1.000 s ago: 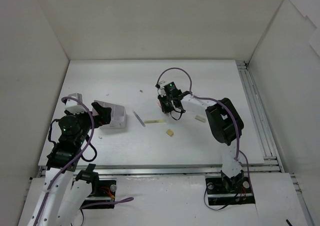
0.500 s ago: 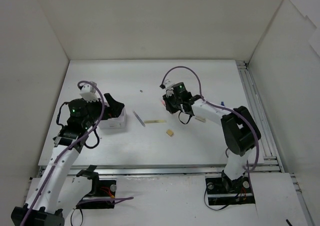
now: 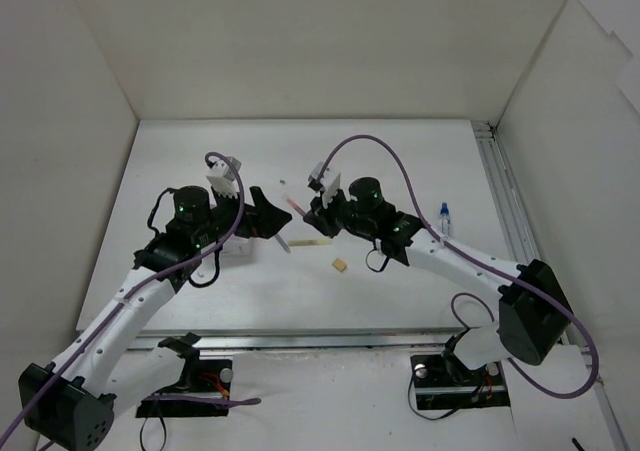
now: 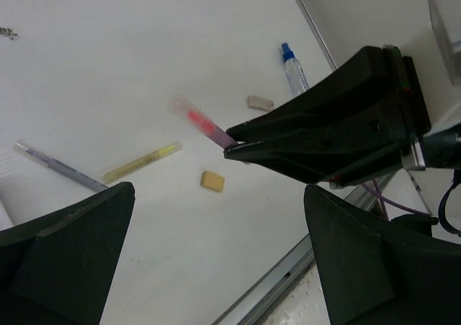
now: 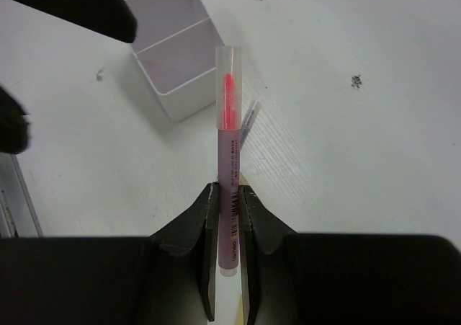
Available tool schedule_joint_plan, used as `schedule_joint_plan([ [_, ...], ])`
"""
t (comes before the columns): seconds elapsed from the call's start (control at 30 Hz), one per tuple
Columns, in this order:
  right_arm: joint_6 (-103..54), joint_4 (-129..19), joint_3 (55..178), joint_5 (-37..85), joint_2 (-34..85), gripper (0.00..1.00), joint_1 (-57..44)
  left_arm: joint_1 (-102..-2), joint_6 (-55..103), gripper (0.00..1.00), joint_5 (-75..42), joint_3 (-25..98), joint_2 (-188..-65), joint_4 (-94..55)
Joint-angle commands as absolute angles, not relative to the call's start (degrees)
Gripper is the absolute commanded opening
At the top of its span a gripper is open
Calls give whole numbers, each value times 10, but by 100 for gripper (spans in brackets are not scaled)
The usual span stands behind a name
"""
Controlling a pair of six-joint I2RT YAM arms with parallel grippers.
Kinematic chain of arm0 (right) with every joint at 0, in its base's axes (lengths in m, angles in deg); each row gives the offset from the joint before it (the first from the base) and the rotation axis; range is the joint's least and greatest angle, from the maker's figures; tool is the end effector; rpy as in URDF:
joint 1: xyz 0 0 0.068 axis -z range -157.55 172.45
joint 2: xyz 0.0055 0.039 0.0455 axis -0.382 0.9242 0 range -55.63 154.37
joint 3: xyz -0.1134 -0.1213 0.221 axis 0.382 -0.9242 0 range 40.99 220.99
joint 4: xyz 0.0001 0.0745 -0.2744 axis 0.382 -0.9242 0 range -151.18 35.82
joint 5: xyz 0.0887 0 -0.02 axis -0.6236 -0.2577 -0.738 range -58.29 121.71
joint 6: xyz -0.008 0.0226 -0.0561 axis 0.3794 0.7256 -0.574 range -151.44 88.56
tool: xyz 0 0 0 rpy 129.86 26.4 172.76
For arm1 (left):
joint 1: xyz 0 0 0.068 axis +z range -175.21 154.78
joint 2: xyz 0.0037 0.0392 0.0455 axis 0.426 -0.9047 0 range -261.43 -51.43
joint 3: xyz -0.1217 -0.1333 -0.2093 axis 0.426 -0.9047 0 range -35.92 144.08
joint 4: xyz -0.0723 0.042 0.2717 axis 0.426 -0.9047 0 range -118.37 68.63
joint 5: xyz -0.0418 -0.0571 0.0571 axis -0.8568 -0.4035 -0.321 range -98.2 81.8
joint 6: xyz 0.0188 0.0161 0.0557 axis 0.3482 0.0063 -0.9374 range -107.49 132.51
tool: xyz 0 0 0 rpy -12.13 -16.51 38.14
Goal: Sort the stationery into containers
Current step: Pick up the pen from the center of the board, then place the pen in the storage box.
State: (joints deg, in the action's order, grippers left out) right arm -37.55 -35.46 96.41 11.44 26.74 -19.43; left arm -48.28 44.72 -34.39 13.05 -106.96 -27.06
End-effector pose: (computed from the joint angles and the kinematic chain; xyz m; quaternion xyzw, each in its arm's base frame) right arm 0.2628 0.2570 0.2936 -0.4079 0.6330 0.3245 0.5723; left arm 0.2269 -0.1184 0.3387 0.0813 0.7672 -0.4398 0.4598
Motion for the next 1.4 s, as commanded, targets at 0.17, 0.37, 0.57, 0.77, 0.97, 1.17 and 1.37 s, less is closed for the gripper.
schedule_joint_plan([
  [0.17,-365,-268,943,93,183,0,-230,-512,481,90,-274,150,-1065,-180],
  [0.37,-362,-264,931,107,168,0,-249,-533,486,70,-271,146,-1083,-165],
  [0.57,-365,-270,930,142,167,0,-258,-544,480,30,-286,146,-1082,-157],
  [0.77,-370,-261,934,164,175,0,-268,-554,478,0,-284,139,-1079,-149],
  [0.97,-374,-267,939,171,176,0,-273,-560,478,0,-280,127,-1074,-134],
  [1.17,-349,-282,949,196,175,98,-272,-560,477,0,-218,110,-1044,-132],
  [1.37,-323,-320,964,236,164,98,-273,-560,447,0,-23,137,-1007,-232],
])
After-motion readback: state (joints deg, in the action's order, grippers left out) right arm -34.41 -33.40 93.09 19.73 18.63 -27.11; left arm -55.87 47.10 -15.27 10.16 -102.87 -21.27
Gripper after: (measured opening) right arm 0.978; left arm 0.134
